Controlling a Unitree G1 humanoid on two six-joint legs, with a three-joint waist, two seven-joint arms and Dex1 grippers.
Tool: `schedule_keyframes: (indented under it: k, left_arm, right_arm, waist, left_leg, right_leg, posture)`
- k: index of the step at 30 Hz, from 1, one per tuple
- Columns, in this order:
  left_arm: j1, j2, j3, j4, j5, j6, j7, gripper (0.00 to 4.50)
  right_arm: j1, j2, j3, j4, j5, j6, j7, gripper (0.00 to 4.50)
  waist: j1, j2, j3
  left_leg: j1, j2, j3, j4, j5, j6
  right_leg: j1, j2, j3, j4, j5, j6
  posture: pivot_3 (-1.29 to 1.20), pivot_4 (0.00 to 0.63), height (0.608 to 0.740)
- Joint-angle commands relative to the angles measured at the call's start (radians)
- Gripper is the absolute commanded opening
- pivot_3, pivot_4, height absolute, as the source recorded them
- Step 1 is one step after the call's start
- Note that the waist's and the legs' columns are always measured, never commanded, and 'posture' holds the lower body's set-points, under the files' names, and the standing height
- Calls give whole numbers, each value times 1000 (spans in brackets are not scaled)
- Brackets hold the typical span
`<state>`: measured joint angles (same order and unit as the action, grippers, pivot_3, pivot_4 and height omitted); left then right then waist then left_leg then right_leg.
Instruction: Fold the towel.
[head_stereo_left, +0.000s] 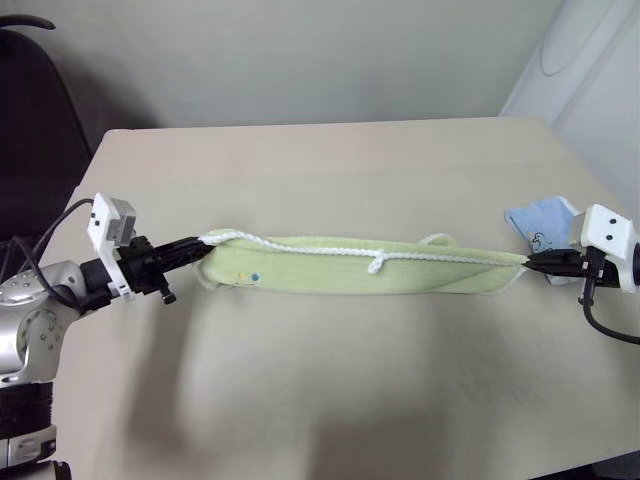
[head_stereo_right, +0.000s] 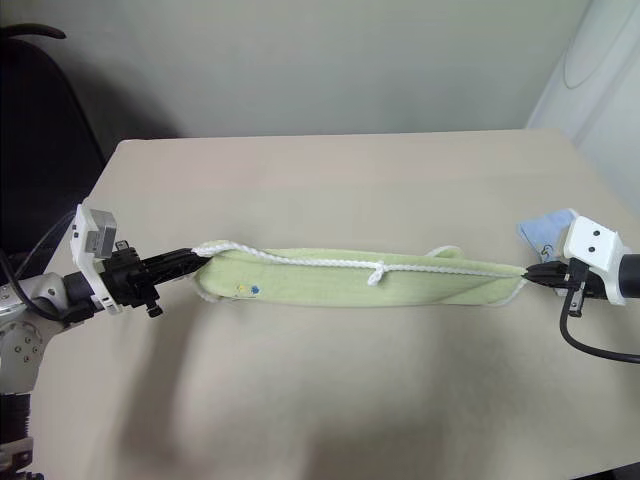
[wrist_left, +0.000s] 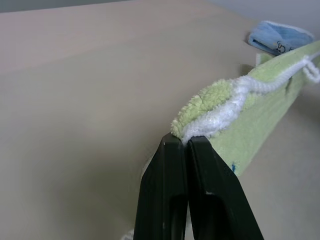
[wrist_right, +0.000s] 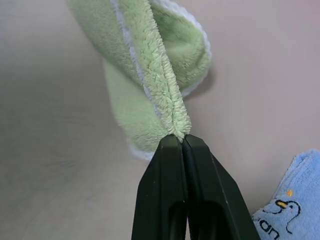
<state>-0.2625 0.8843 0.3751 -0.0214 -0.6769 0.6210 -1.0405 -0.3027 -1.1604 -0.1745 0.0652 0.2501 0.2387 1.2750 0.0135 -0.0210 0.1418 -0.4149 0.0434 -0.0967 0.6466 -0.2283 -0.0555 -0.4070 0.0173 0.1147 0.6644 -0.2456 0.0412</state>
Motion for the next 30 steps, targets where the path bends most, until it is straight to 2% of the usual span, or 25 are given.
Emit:
schedule_keyframes:
  k: [1, 3, 4, 7, 15, 18, 20, 25, 30]
  left_arm:
    - [-112, -27, 1, 52, 18, -32, 62, 0]
    - [-156, -41, -5, 85, 32, -42, 82, 0]
    - [-222, -58, -8, 141, 55, -73, 120, 0]
    - [-327, -85, -13, 236, 97, -125, 173, 0]
    - [-344, -88, -20, 266, 110, -146, 164, 0]
    - [-548, -120, 10, 424, 127, -215, 286, 0]
    - [-616, -126, 21, 482, 138, -243, 321, 0]
    - [-638, -127, 9, 517, 144, -264, 321, 0]
    - [-637, -123, 2, 520, 144, -271, 319, 0]
  right_arm:
    - [-126, 16, 18, 62, -64, -63, -88, 23]
    - [-176, 28, 37, 104, -92, -90, -113, 23]
    - [-239, 39, 53, 153, -123, -116, -149, 23]
    - [-345, 59, 83, 245, -174, -167, -201, 23]
    - [-373, 63, 103, 293, -181, -208, -199, 23]
    - [-562, 88, 113, 426, -232, -273, -311, 23]
    - [-635, 98, 119, 490, -251, -309, -347, 23]
    - [-670, 104, 137, 555, -258, -357, -353, 23]
    - [-677, 107, 146, 582, -256, -382, -355, 23]
  waist:
    - [0, 0, 0]
    - [0, 1, 0]
    - [-1, 1, 0]
    - [-2, 1, 1]
    - [-6, 2, 1]
    - [-5, 4, 2]
    - [-4, 5, 2]
    - [-8, 6, -1]
    - [-9, 6, -1]
  left_leg:
    - [-1, 1, 0, 0, 0, 0]
    - [-2, 1, 0, 2, -1, 1]
    - [-2, 1, -1, 2, -5, 10]
    - [0, 2, -1, 6, -3, 14]
    - [-1, 1, 0, 8, 0, 16]
    - [-2, 1, 0, 10, 0, 16]
    - [-7, 1, -1, 11, 3, 18]
    - [-6, 1, -1, 7, 1, 21]
    - [-15, 0, 0, 6, 4, 16]
  right_leg:
    - [-1, 0, 0, -1, 0, 0]
    - [-2, 0, 0, 0, 1, 2]
    - [-2, 0, 0, 0, 3, 3]
    - [2, -1, -1, 0, 8, 4]
    - [2, -1, -1, -2, 12, 5]
    - [1, -1, -1, -1, 12, 5]
    - [-4, -1, -1, 0, 17, 6]
    - [-3, -2, 0, -6, 17, 5]
    - [-15, -3, 0, -3, 17, 5]
  posture:
    - [0, 150, 740]
    - [0, 150, 740]
    - [0, 150, 740]
    - [0, 150, 740]
    - [0, 150, 740]
    - [0, 150, 740]
    - [0, 150, 740]
    - [0, 150, 740]
    - [0, 150, 740]
